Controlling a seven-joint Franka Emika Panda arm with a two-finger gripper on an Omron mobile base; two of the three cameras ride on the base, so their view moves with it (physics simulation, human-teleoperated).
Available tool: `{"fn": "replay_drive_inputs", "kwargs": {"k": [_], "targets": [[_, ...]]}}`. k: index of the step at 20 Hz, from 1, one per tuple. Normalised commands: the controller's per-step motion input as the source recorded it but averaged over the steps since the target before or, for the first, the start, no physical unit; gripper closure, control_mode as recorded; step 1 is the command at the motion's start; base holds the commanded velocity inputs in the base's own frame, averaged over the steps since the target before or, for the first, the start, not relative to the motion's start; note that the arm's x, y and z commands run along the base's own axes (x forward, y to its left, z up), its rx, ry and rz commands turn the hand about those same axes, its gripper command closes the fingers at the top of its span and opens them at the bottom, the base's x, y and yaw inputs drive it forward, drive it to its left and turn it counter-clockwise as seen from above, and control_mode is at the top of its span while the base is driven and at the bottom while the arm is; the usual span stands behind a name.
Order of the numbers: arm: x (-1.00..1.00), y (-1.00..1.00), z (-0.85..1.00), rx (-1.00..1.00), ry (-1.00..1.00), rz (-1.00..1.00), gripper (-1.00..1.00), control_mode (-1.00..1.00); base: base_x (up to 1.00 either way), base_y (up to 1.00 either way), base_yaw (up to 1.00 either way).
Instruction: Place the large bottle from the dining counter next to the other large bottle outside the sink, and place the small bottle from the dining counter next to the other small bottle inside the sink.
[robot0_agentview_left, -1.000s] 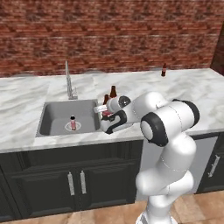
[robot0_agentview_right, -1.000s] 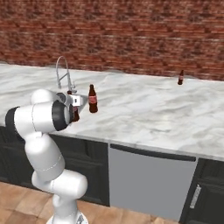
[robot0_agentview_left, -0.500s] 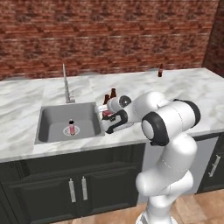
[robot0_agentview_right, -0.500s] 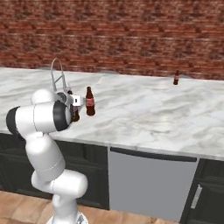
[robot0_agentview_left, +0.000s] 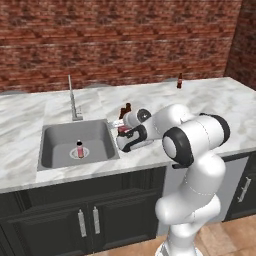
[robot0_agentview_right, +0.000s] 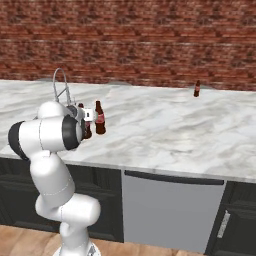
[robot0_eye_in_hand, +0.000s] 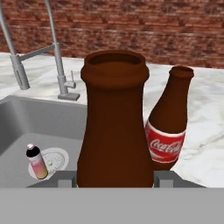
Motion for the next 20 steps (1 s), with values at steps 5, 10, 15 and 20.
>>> {"fn": "replay_drive_inputs", "kwargs": {"k": [5, 10, 15, 20], "targets": [[0.00, 0.00, 0.00, 0.00, 0.00, 0.00, 1.00, 1.00, 0.00, 0.09, 0.00], [0.00, 0.00, 0.00, 0.00, 0.00, 0.00, 1.00, 1.00, 0.00, 0.05, 0.00], [0.00, 0.02, -0.29, 0.00, 0.00, 0.00, 1.00, -1.00, 0.00, 0.00, 0.00], [0.00, 0.05, -0.45, 0.00, 0.00, 0.00, 1.00, -1.00, 0.00, 0.00, 0.00]]}}
